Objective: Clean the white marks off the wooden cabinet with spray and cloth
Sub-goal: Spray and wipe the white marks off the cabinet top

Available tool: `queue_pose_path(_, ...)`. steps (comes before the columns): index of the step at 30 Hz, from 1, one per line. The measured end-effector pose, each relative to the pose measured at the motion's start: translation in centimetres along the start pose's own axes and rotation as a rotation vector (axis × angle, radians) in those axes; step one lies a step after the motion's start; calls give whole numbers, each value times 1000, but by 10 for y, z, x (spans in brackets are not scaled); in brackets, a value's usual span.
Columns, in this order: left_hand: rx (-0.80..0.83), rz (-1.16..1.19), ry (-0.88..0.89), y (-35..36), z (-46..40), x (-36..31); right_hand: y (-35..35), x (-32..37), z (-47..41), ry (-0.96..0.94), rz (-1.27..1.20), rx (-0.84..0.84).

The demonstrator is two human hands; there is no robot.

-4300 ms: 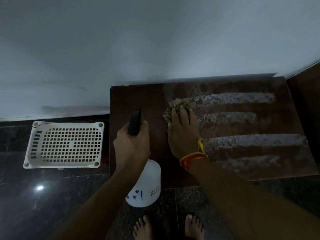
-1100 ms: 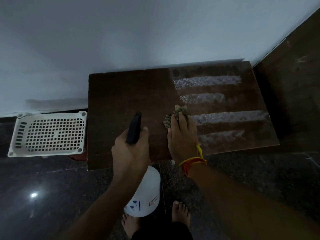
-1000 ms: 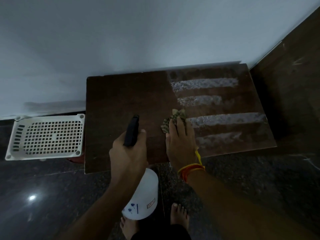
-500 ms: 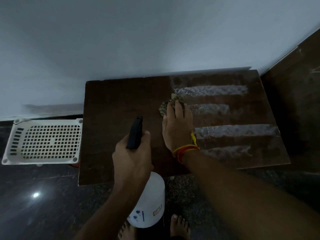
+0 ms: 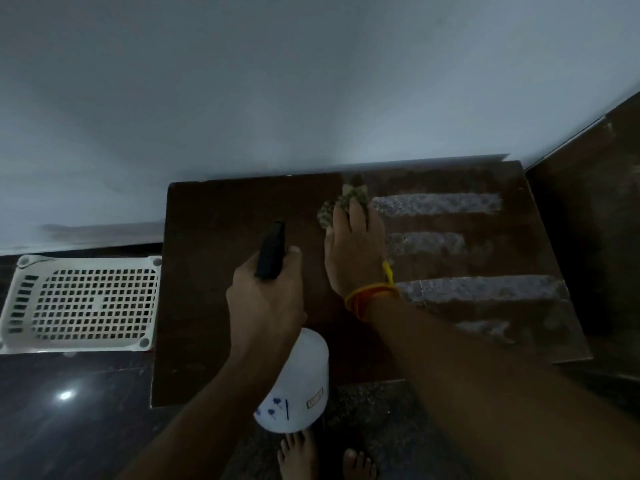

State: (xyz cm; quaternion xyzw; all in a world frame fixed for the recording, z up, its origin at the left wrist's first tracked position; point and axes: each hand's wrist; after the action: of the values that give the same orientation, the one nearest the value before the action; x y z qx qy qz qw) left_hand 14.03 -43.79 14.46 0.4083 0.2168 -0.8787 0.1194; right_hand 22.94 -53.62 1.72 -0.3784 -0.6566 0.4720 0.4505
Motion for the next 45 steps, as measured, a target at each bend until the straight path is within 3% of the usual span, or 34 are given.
queue_pose_path(10,-36,1,47,-7,-30,-23,2,-2,0,-14,46,26)
queue_pose_path(15,-6,24,66,-10,-40,-26,13,-6,-52,22,45,70)
queue_pose_path(20,11,55,55,-10,-39,-27,11,-5,-51,37,35,18)
queue_pose_path(24,28,81,47,-13,-37,-30,11,-5,-46,6,55,97)
queue_pose_path(34,2,59,50,-26,-30,-22,7,-7,-68,7,86,197)
queue_pose_path(40,-21,71,57,-44,-29,-13,3,2,-71,63,54,143)
queue_pose_path(45,-28,52,30,-55,-26,-2,1,-1,-74,63,60,192)
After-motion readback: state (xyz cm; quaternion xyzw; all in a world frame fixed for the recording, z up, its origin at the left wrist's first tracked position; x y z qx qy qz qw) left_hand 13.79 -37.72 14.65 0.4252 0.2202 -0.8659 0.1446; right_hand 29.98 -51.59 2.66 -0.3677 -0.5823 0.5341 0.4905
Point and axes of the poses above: each hand's wrist, its own z-axis away from the middle knuckle, its own y-axis out of the palm, x = y × z, and after that the axes turned 4 degrees about -y, right-handed
